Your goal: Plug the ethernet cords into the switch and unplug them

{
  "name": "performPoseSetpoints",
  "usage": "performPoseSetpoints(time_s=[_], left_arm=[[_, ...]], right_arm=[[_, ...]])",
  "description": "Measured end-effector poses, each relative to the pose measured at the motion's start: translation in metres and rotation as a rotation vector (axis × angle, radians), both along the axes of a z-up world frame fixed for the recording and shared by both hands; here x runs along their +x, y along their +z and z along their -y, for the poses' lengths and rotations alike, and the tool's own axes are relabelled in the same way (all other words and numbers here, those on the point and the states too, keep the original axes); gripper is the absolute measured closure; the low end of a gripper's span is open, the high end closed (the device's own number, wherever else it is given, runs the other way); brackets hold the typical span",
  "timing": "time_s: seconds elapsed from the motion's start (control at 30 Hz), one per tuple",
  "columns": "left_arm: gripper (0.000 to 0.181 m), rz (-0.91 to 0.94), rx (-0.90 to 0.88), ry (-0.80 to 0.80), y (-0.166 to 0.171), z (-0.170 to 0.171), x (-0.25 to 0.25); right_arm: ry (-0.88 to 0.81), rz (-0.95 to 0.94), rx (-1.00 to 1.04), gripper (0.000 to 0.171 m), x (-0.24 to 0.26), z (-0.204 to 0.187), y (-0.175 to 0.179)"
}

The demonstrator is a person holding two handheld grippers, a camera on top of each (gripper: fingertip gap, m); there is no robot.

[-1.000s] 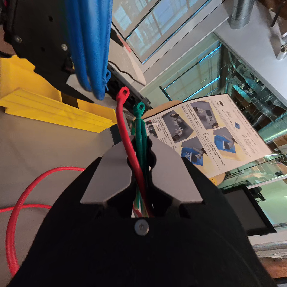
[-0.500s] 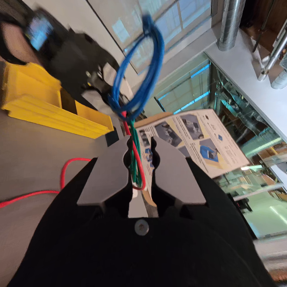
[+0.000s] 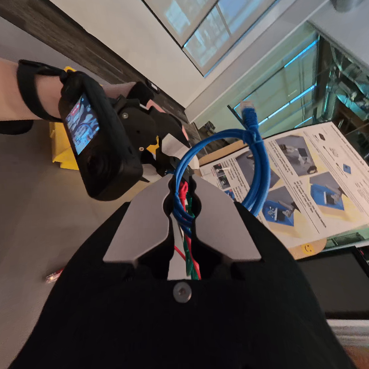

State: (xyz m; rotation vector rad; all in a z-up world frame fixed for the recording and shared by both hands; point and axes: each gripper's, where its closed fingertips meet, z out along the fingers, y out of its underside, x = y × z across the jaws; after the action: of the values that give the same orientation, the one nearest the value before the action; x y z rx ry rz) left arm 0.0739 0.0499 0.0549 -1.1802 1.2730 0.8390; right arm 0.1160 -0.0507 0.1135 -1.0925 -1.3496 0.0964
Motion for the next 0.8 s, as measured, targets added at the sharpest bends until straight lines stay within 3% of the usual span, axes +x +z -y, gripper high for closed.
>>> performPoseSetpoints(time_s=[0.13, 0.23, 0.43, 0.8], left_arm=[[0.141, -0.035, 0.024, 0.012, -0.003, -0.003, 0.0], [0.141, -0.045, 0.026, 0.015, -0.004, -0.002, 0.002], [0.141, -0.105, 0.025, 0.015, -0.012, 0.0, 0.009], [0.141, -0.087, -0.001, -0.044, -0.017, 0.004, 0.018]], right_arm=[[0.007, 0.016, 0.009, 0.158, 0.006, 0.006, 0.004], [0.072, 0.014, -0.101, 0.158, 0.004, 0.019, 0.001], [-0.023, 0.004, -0.197, 0.158, -0.002, -0.001, -0.014], [-0.038, 0.084, -0.137, 0.157, 0.001, -0.013, -0.027]])
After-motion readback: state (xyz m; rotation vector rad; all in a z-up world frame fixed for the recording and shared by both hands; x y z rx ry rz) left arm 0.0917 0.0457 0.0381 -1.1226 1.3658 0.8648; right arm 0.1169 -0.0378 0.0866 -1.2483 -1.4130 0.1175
